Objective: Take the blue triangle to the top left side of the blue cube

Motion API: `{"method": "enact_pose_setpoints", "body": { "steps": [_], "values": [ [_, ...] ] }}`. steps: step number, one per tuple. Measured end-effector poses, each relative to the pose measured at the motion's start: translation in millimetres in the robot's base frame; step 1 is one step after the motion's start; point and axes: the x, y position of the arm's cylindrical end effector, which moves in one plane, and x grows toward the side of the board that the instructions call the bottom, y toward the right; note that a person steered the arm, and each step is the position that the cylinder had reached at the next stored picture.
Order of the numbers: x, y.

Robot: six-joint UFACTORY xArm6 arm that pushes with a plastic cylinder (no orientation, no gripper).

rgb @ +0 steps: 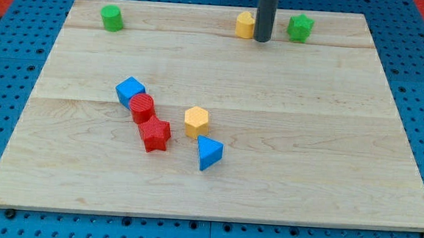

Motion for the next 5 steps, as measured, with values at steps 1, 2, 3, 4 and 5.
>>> {"method": "enact_pose_setpoints", "body": {
  "steps": [1, 2, 3, 4, 5],
  "values": [
    [-32, -8],
    [-44, -30],
    [-25, -82],
    [-21, -60],
    [45, -9]
  ]
}}
